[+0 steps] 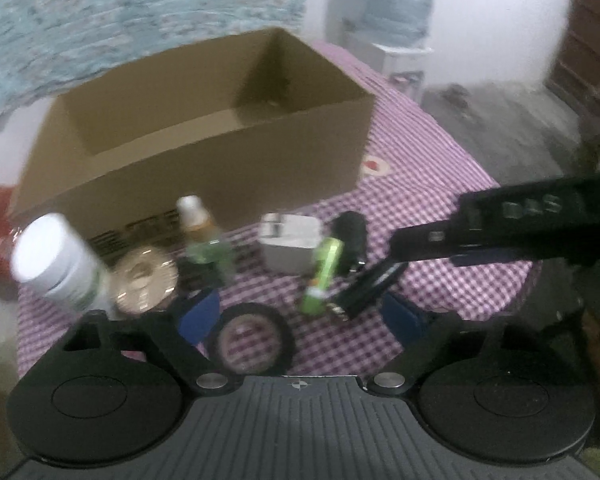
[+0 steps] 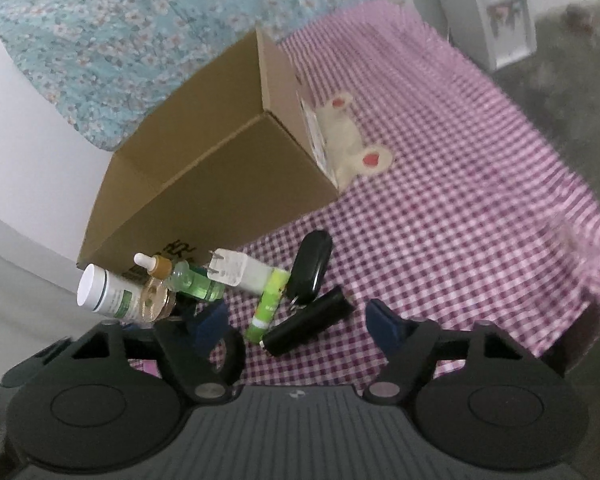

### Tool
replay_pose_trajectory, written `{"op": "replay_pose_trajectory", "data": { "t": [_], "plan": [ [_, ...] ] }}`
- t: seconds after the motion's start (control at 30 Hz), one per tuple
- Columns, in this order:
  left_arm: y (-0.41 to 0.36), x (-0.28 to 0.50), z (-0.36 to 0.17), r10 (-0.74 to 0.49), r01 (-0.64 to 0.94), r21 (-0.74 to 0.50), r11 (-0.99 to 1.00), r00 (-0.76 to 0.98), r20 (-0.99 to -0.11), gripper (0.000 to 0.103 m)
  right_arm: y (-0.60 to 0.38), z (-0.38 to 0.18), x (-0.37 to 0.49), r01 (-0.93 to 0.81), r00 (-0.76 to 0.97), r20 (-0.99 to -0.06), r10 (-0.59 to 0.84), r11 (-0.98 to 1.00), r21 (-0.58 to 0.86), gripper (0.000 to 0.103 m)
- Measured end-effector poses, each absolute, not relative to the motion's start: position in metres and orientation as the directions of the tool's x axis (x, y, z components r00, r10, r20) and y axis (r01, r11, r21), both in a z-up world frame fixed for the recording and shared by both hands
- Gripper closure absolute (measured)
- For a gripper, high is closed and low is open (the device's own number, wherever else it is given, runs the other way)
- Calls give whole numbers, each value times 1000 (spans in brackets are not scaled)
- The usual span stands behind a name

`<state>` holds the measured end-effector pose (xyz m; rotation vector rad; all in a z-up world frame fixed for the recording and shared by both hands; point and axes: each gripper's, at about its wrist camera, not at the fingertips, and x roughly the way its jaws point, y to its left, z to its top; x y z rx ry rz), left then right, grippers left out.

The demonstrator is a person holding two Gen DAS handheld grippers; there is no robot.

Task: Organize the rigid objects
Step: 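Lower the right tool and grasp the black cylinder beside the green battery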

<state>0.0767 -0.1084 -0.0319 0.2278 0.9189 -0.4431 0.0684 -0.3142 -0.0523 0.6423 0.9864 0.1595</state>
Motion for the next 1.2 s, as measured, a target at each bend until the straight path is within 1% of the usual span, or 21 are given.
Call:
{"op": "replay_pose_trajectory", "data": {
  "t": [0.07,0.13,0.2,0.23,0.33,0.37,0.4,0.47,0.6,0.73,0.9,1.2],
  "plan": [
    [-119,79,-38,-279,498,10,867,502,-819,28,-315,-58,73,166,541,-727,423,794,585,35],
    [-125,81,-43,-288,521,5,853,479,-829,32,-317,-63,77,176,528,-730,435,784,595,37],
    [-131,83,-46,-296,543,4,840,464,-835,41,-319,-68,81,184,516,-731,447,775,604,45],
    [-134,84,-48,-300,554,2,833,454,-839,42,-320,-69,83,187,512,-731,451,773,607,47],
    [-141,87,-54,-311,576,-6,818,432,-847,47,-322,-75,88,194,499,-732,464,763,616,57],
    [-144,88,-55,-312,582,-7,813,426,-849,50,-323,-78,90,199,492,-734,469,760,619,62],
    [-147,88,-56,-313,587,-9,809,418,-853,56,-324,-80,91,203,486,-735,473,756,622,65],
    [-152,90,-60,-308,594,-9,805,405,-861,59,-325,-84,93,209,477,-734,483,749,628,70],
    [-156,93,-65,-309,603,-22,798,376,-873,63,-328,-89,96,216,471,-731,494,739,639,72],
    [-158,95,-67,-316,611,-38,791,354,-880,64,-331,-91,98,221,468,-728,501,731,646,72],
    [-156,98,-65,-357,611,-106,785,305,-883,64,-334,-95,100,236,462,-722,515,713,660,72],
    [-156,109,-69,-332,600,-100,794,289,-898,64,-337,-98,100,259,443,-718,537,690,676,72]
  ]
}}
